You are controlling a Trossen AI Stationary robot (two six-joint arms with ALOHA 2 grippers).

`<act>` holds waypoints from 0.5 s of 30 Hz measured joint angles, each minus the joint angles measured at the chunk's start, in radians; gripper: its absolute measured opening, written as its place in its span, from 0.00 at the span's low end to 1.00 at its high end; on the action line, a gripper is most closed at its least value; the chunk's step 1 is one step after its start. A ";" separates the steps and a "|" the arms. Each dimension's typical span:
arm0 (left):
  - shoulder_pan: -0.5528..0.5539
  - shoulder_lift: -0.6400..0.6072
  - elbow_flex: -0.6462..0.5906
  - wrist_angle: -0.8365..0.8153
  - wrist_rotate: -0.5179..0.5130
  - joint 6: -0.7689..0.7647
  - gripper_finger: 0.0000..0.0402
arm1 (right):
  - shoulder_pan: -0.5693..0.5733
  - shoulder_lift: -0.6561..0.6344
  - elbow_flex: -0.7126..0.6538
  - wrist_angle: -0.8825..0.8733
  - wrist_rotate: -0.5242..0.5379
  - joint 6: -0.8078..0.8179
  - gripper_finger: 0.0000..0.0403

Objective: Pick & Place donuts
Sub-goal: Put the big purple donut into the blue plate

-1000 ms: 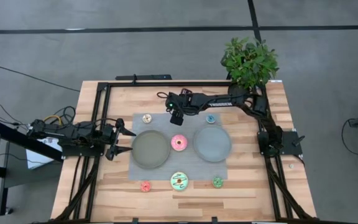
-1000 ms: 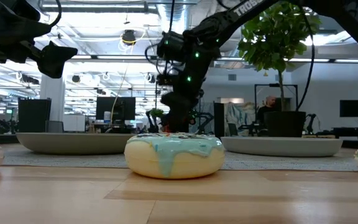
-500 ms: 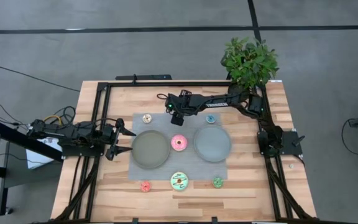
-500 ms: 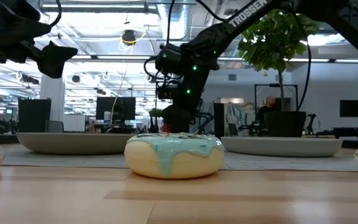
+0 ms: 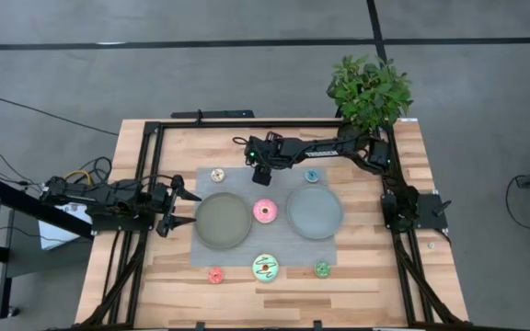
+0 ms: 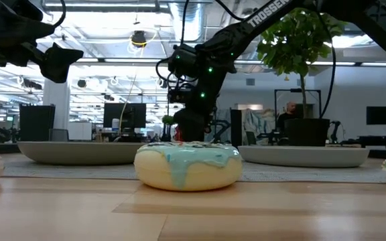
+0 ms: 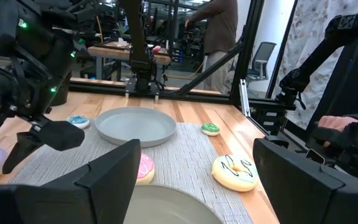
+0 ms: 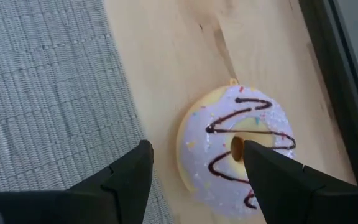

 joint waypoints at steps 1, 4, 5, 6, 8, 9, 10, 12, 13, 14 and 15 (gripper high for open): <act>0.000 0.000 0.000 0.000 0.000 0.000 0.76 | 0.000 0.000 0.000 0.003 0.000 0.000 0.58; 0.000 0.000 0.000 0.000 0.000 -0.001 0.76 | 0.000 0.000 0.000 0.016 -0.002 -0.019 0.55; 0.000 0.000 0.000 0.000 0.000 -0.003 0.76 | -0.002 0.000 0.000 0.019 -0.007 -0.023 0.54; 0.000 0.000 0.000 0.000 0.000 -0.007 0.76 | -0.005 0.000 0.000 0.019 -0.016 -0.025 0.52; 0.000 0.000 0.000 0.000 0.000 -0.021 0.76 | -0.010 0.000 0.000 0.020 -0.041 -0.026 0.50; 0.000 0.000 0.000 0.000 0.000 -0.028 0.76 | -0.013 0.000 0.000 0.021 -0.051 -0.026 0.50; 0.000 0.000 0.000 0.000 0.000 -0.033 0.76 | -0.013 0.000 0.000 0.023 -0.056 -0.026 0.49; 0.000 0.000 0.000 0.000 0.000 -0.039 0.76 | -0.014 0.000 0.000 0.024 -0.064 -0.027 0.49; 0.000 0.000 0.000 0.000 0.000 -0.039 0.76 | -0.014 0.000 0.000 0.023 -0.064 -0.027 0.49; 0.000 0.000 0.000 0.000 0.000 -0.039 0.76 | -0.014 0.000 0.000 0.023 -0.065 -0.027 0.50; 0.000 0.000 0.000 0.001 0.000 -0.039 0.76 | -0.014 0.000 0.000 0.023 -0.068 -0.027 0.50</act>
